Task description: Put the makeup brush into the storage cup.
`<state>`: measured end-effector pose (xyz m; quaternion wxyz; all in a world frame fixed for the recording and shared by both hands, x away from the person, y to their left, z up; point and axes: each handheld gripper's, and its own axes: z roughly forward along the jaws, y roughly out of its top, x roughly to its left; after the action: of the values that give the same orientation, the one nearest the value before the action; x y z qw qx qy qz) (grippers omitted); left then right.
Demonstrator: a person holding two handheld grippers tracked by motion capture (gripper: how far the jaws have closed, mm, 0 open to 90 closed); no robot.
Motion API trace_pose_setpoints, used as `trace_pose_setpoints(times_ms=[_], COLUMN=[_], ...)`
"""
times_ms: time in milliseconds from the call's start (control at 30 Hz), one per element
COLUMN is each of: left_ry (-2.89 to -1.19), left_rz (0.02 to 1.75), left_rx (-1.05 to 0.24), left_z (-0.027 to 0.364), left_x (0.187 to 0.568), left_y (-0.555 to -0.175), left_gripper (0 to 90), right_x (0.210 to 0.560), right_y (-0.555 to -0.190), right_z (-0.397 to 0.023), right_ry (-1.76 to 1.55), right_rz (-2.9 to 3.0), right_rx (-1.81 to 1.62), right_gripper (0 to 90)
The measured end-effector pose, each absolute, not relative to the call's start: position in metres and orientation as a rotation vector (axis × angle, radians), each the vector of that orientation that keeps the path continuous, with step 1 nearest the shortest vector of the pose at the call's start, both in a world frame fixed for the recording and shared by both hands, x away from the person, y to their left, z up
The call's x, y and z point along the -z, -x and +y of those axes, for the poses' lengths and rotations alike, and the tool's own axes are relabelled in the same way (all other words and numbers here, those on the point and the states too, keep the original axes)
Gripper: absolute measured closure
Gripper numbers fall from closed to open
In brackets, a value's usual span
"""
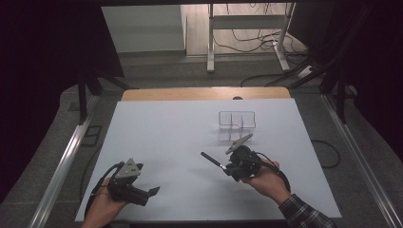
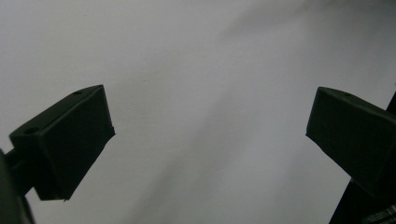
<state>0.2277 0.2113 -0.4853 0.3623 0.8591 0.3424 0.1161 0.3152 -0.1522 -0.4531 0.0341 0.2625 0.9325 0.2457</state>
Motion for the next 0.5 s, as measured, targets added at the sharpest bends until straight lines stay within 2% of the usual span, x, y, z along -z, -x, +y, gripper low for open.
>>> trace_pose_setpoints(times_ms=[500], left_ry=[-2.274], left_rz=[0.746], left_rx=[-0.237], left_z=[0.163], left_x=[0.482], left_y=[-0.263], left_gripper=[0.0], right_x=[0.450], right_y=[-0.310], right_z=[-0.161], right_ry=[-0.794], right_rz=[2.903], right_rx=[-0.736], right_gripper=[77.1])
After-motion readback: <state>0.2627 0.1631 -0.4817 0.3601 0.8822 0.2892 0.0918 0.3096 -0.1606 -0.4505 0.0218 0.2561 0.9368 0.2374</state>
